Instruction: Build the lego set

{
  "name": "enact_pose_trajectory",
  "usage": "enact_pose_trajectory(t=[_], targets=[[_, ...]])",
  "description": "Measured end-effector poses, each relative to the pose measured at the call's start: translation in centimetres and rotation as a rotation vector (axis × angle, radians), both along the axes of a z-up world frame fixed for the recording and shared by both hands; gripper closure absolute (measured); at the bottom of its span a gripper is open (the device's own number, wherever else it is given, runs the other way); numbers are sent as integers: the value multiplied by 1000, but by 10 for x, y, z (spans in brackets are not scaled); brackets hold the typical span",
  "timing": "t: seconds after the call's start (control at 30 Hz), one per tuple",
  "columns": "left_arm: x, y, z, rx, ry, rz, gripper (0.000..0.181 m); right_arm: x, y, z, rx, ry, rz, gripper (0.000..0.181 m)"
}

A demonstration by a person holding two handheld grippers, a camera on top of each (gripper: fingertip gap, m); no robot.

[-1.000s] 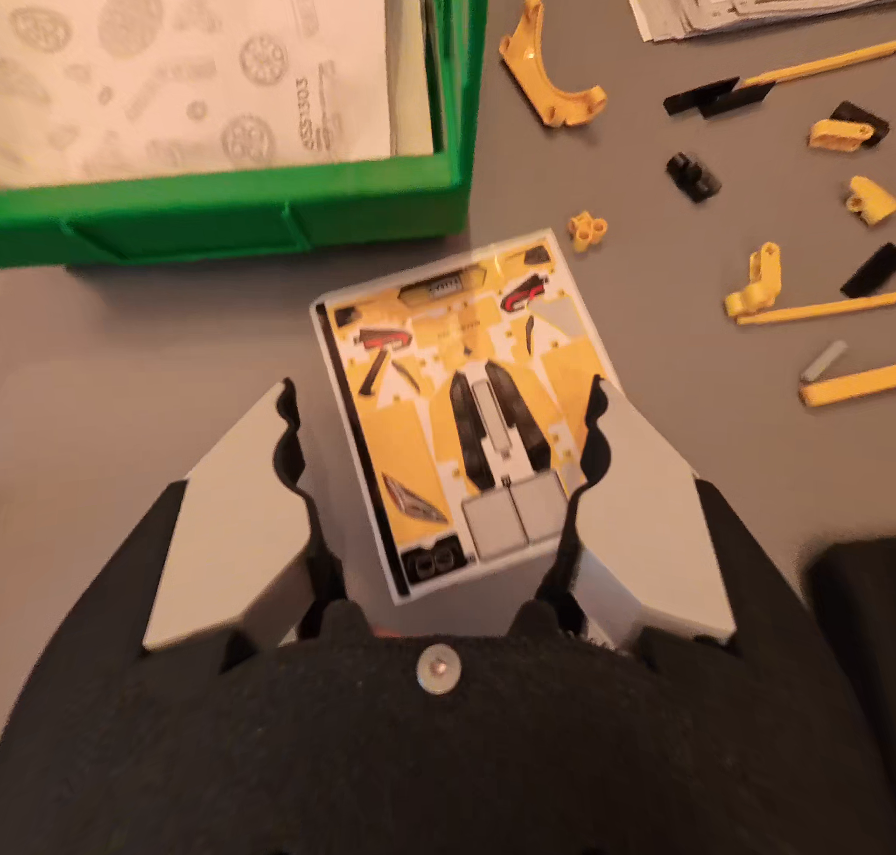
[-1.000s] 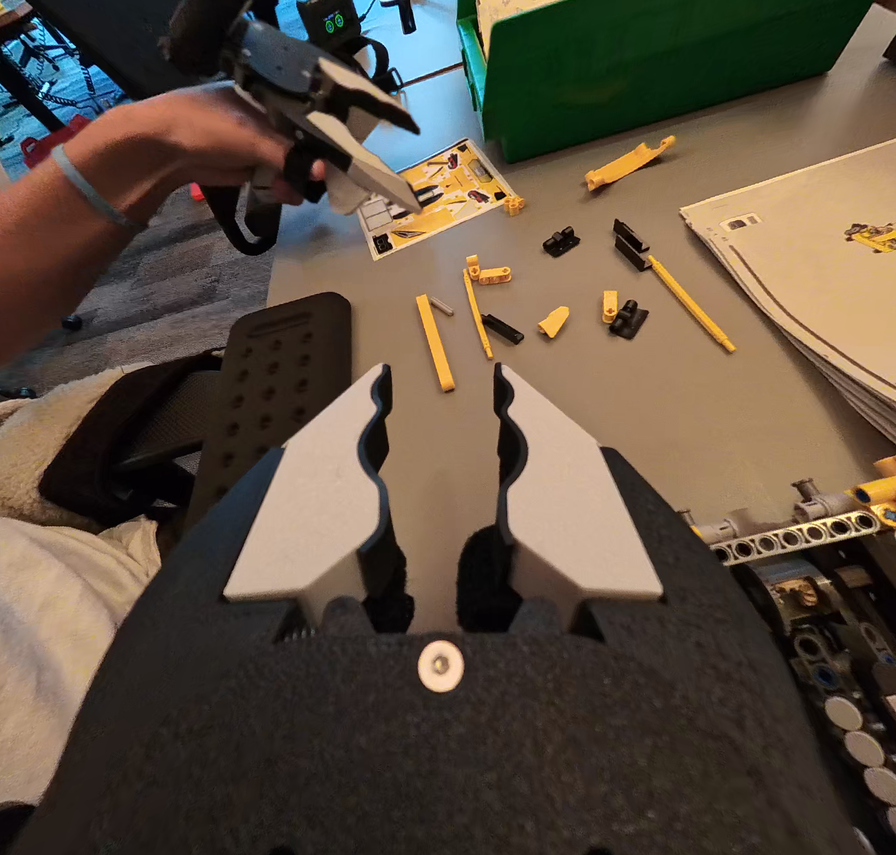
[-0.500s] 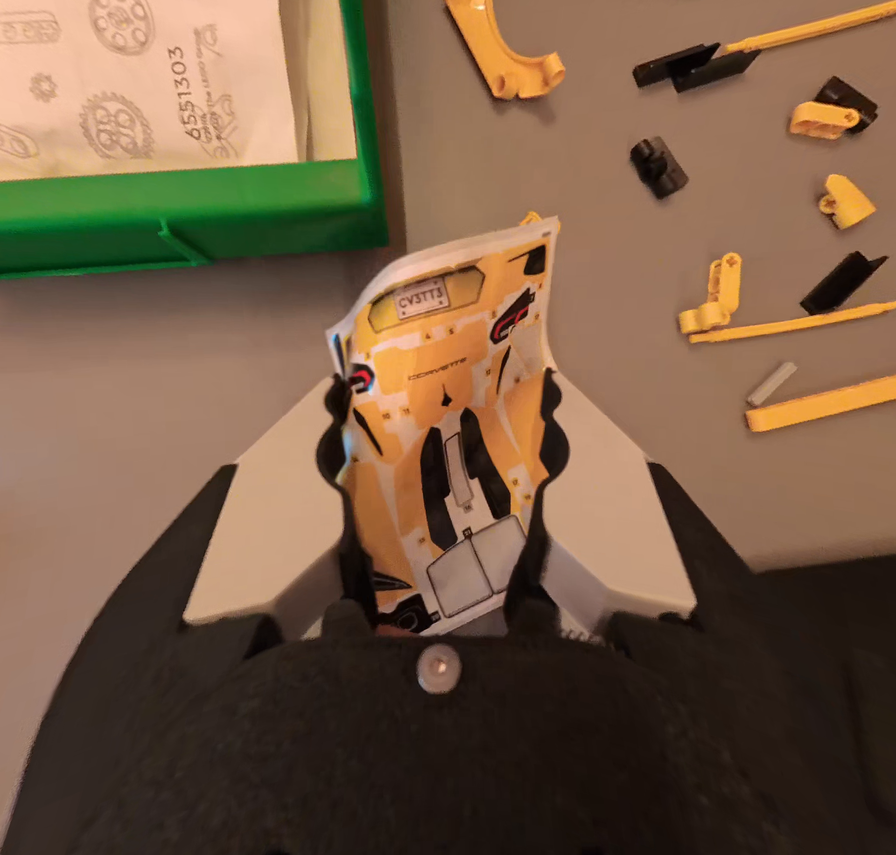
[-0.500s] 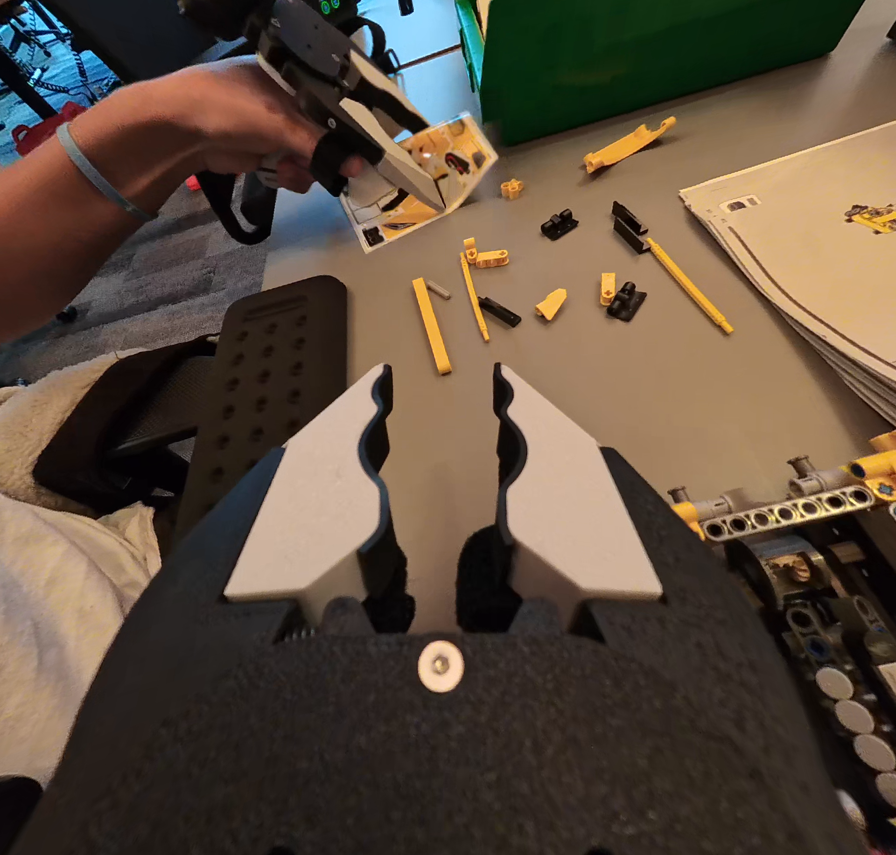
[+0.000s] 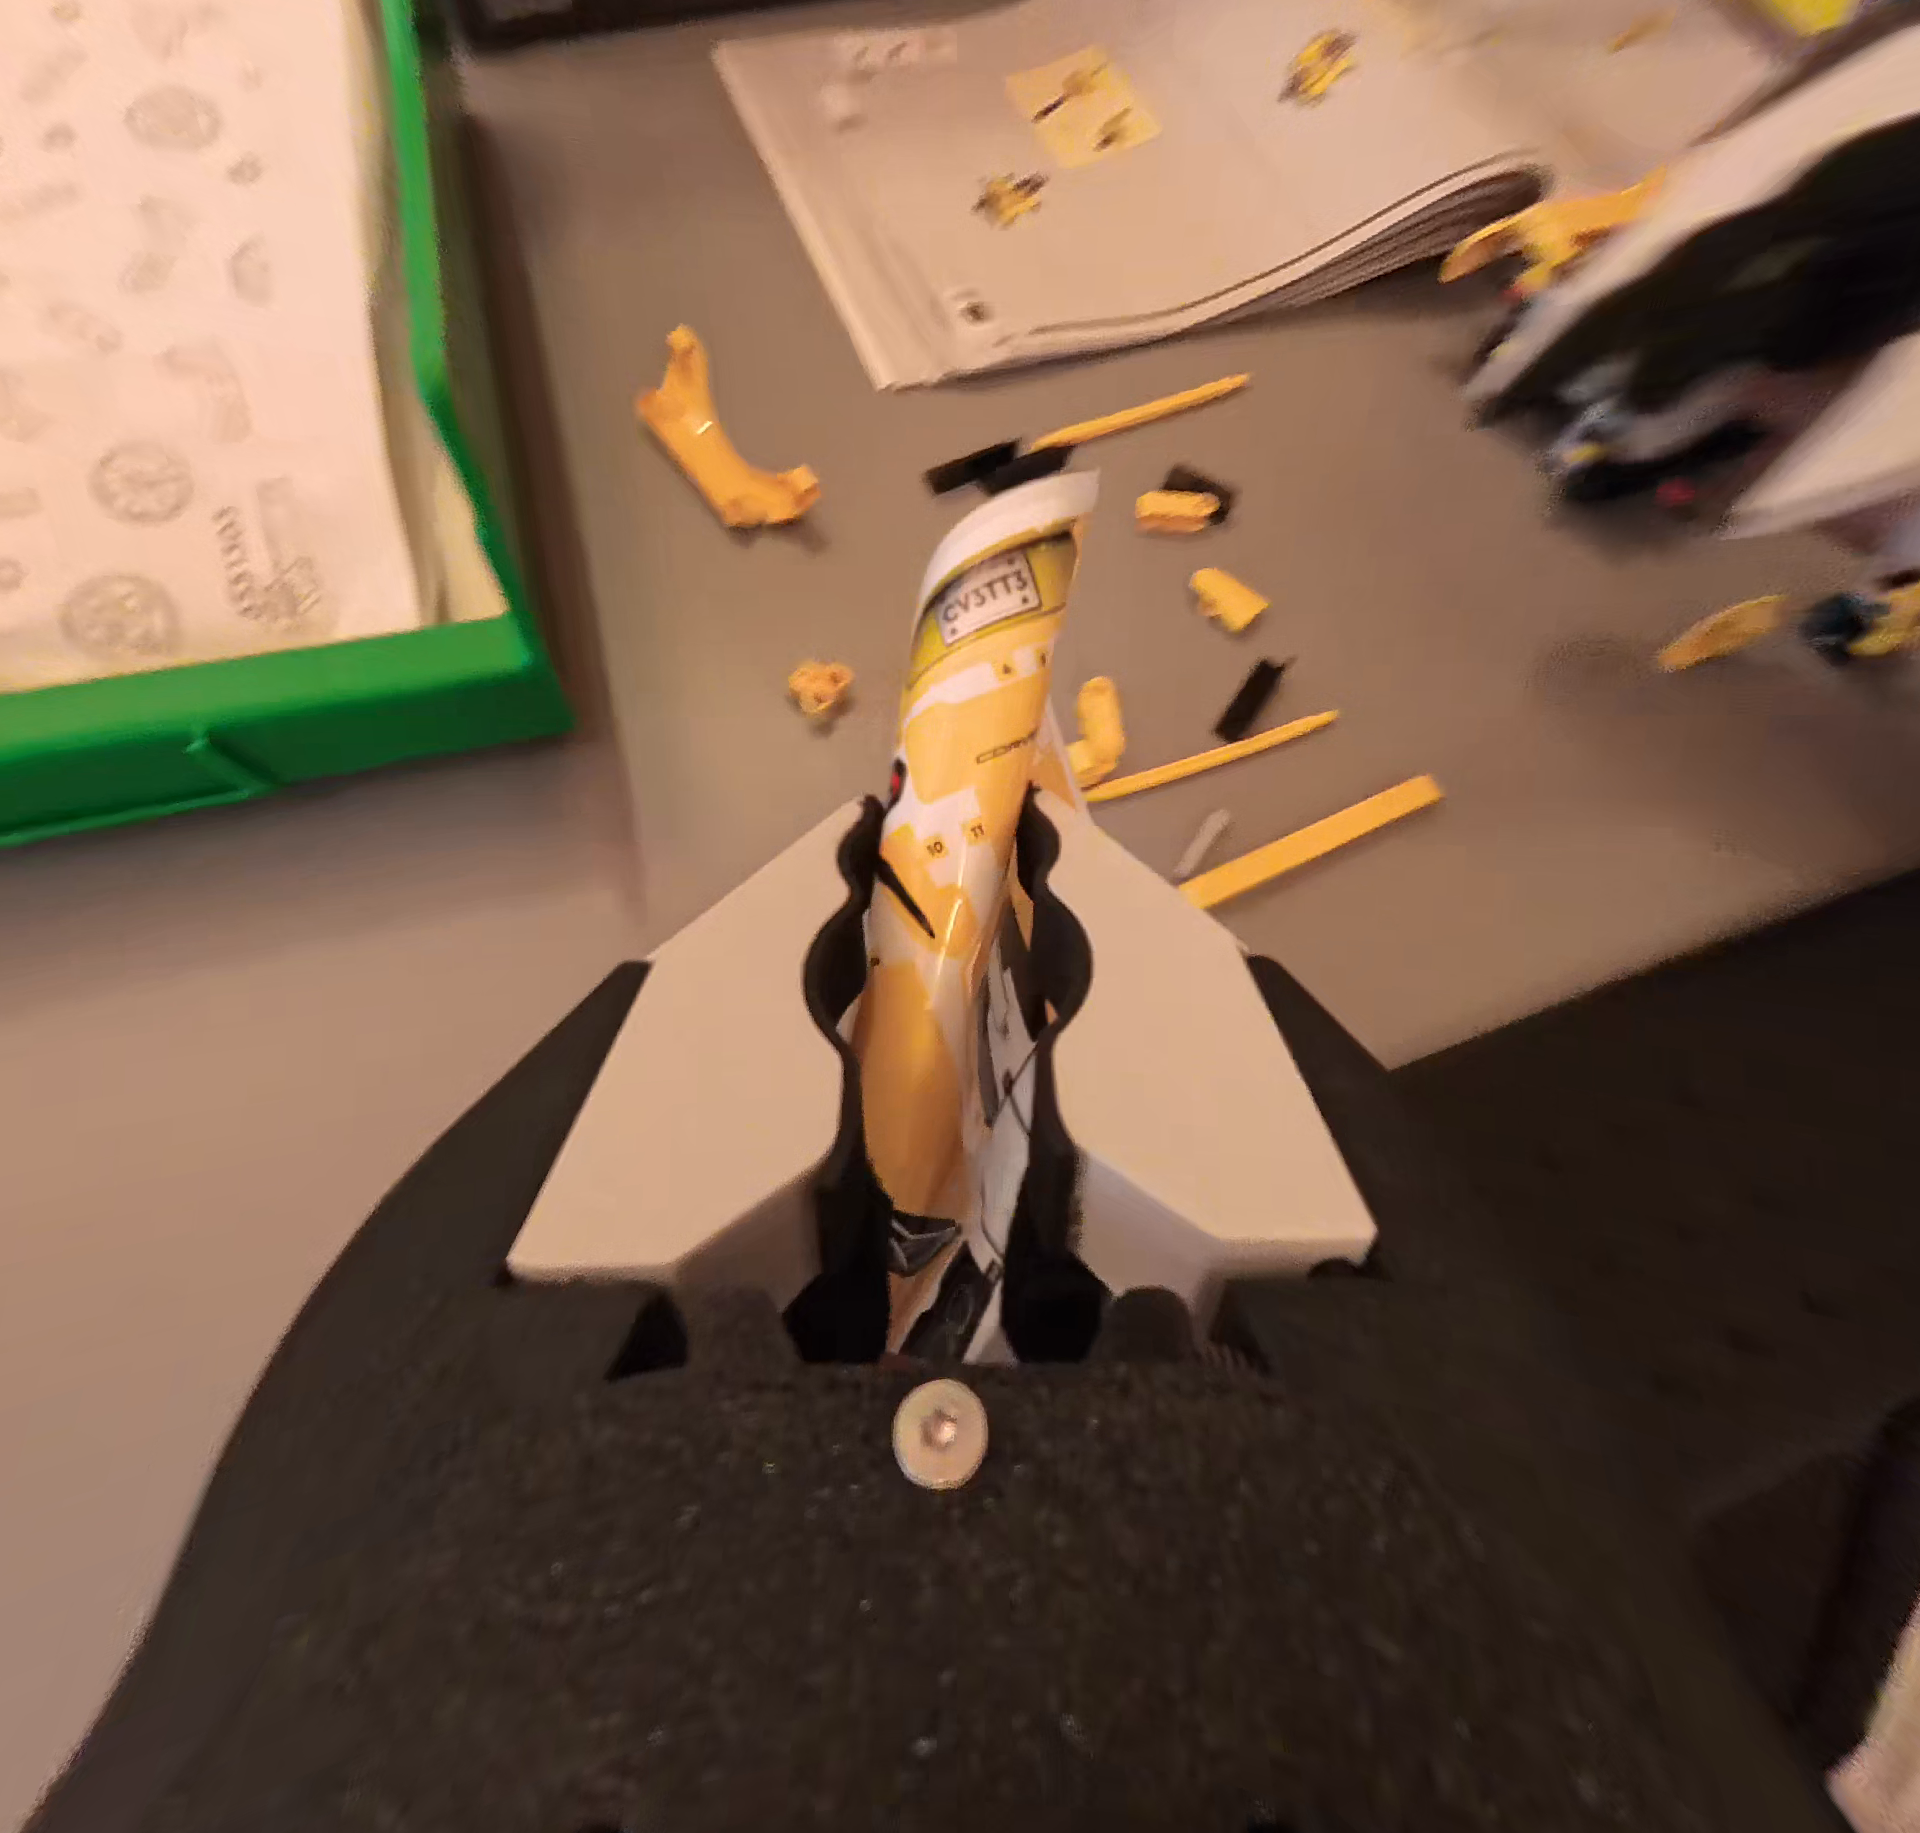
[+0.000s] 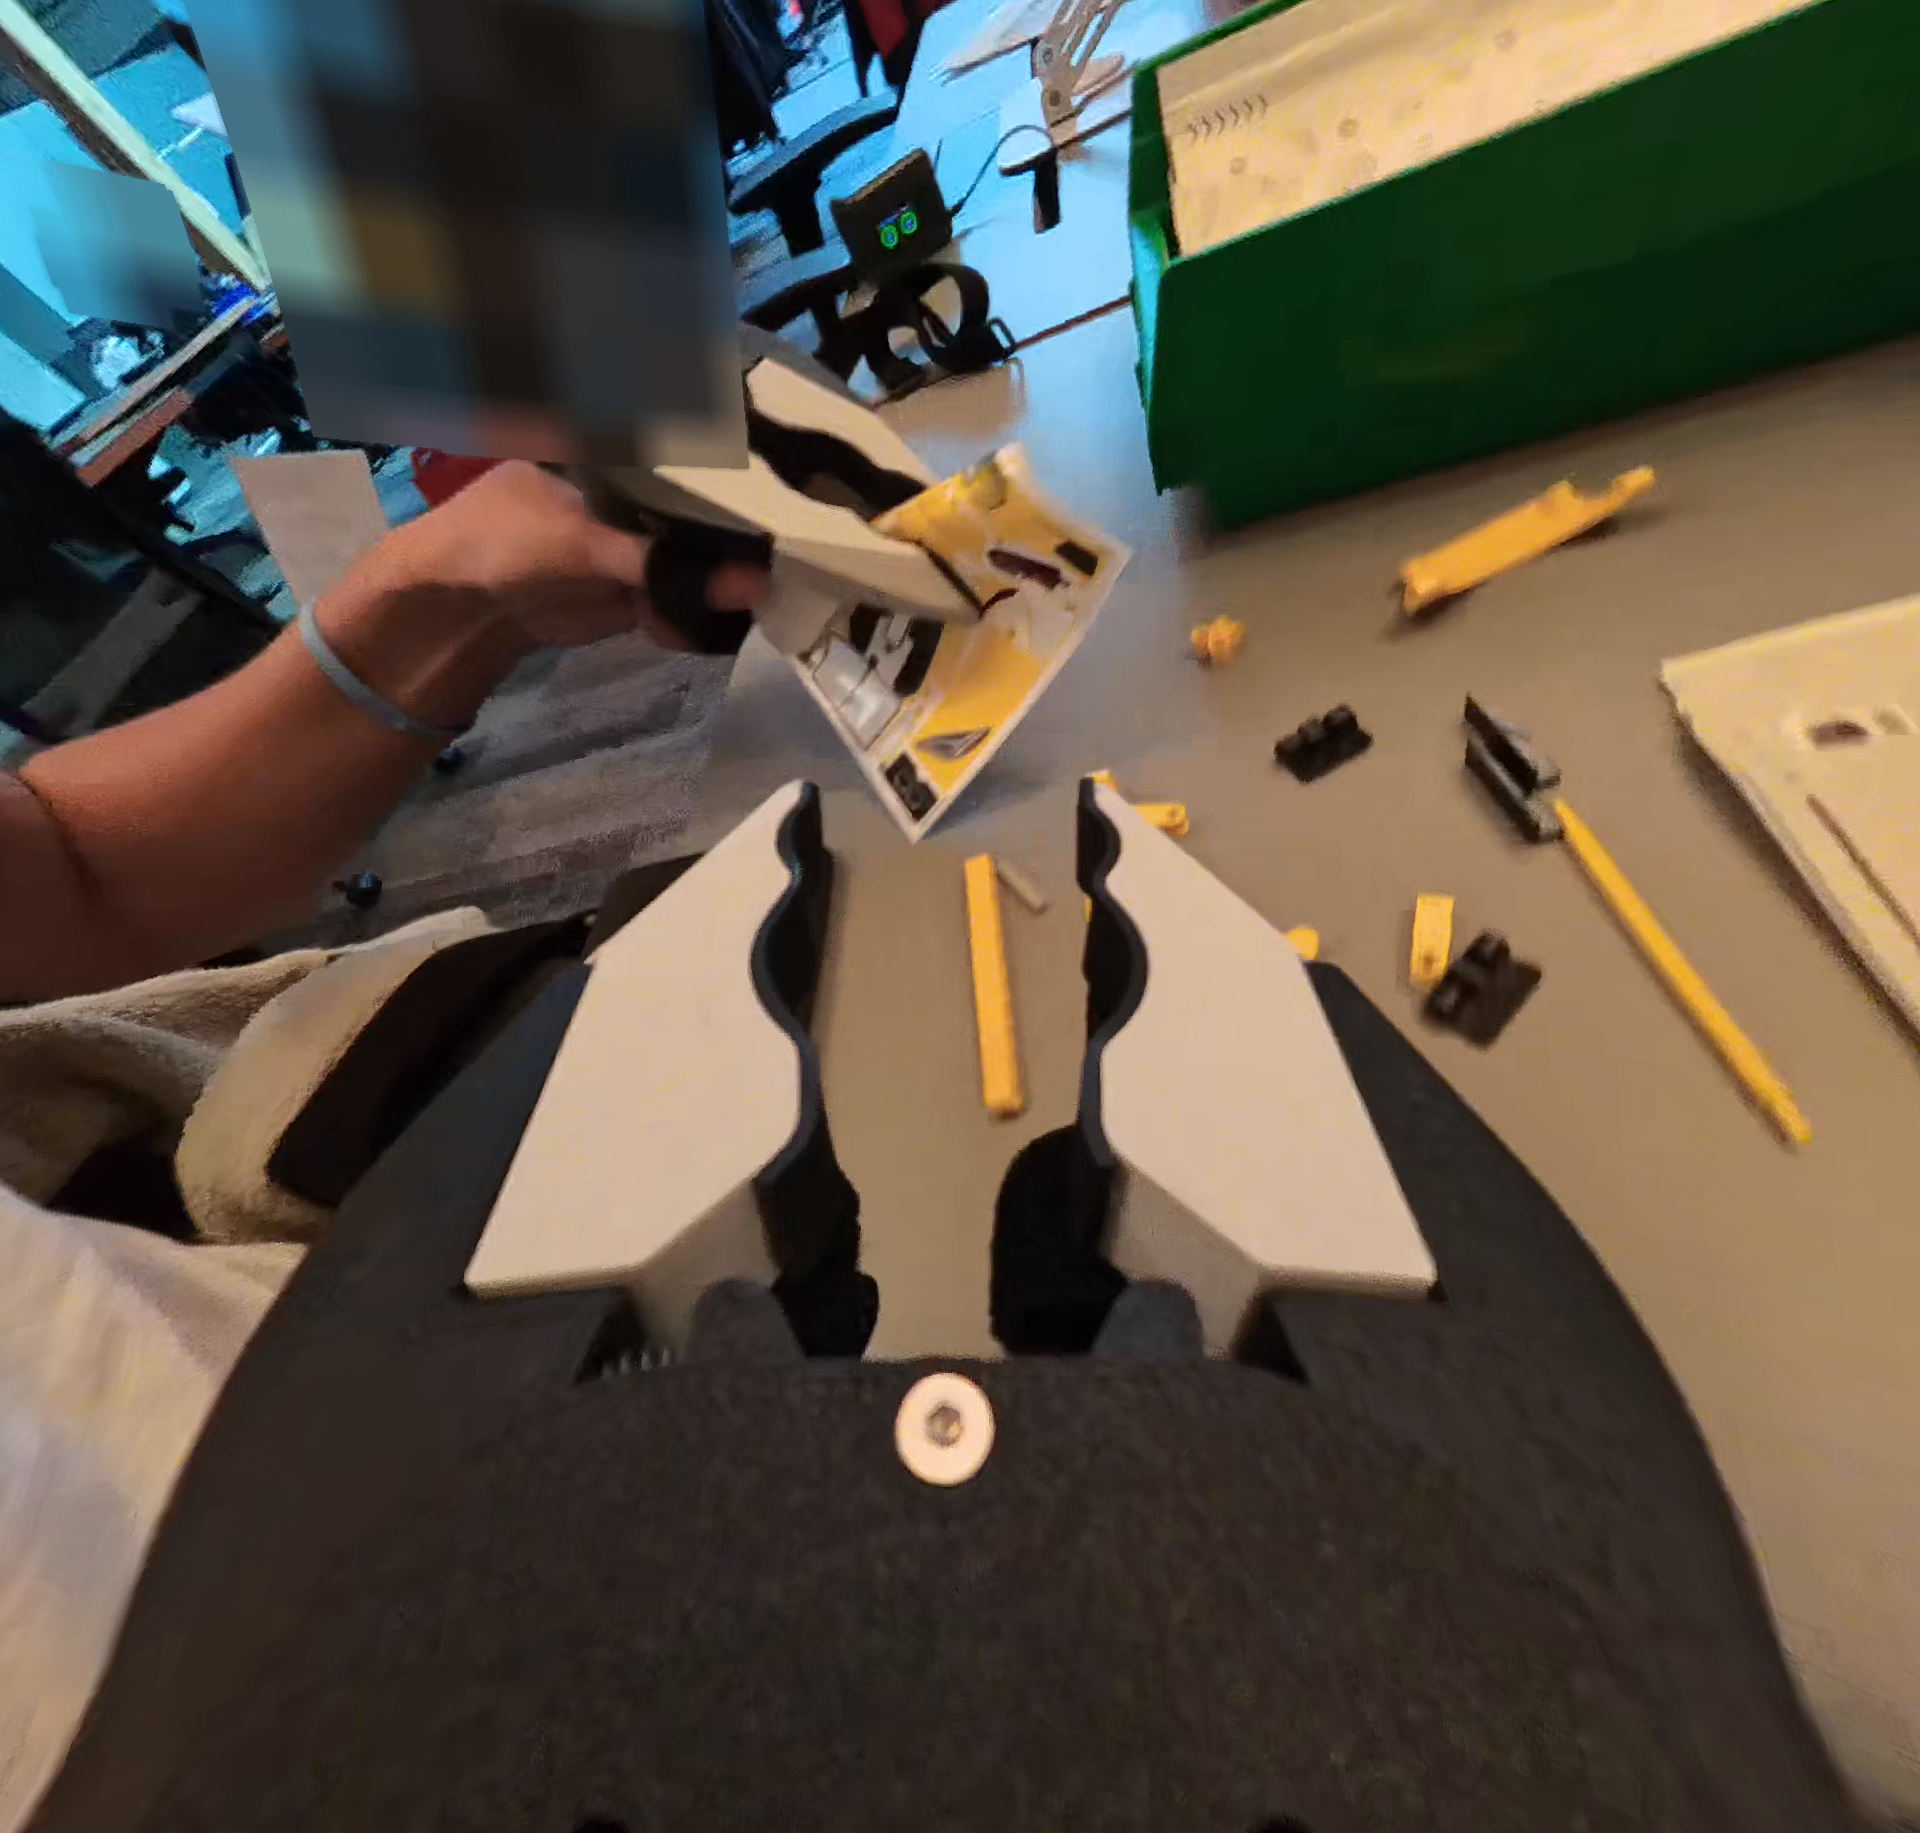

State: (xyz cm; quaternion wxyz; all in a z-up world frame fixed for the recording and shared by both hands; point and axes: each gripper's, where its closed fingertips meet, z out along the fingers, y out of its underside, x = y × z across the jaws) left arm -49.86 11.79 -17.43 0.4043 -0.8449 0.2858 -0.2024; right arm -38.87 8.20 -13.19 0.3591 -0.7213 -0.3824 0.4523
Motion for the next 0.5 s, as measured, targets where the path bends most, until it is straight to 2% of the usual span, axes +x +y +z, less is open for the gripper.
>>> enact_pose_trajectory(t=[0.13,0.17,0.2,0.27,0.33,0.43,0.5], targets=[[34,-18,37,43,-169,-136,156,-25,27,-3,-4,23,65,128],[41,-20,46,48,-199,-155,156,-31,23,5,-35,79,120,132],[47,-21,54,60,-222,-167,156,-36,12,15,-75,147,197,146],[59,-22,65,72,-247,-195,155,-37,7,28,-107,213,222,158],[71,-22,72,78,-260,-221,154,-25,13,31,-45,209,159,181],[82,-15,82,129,-273,-216,127,6,11,46,-73,267,130,181],[88,-8,92,156,-346,-203,122,37,10,55,-58,284,96,181]])
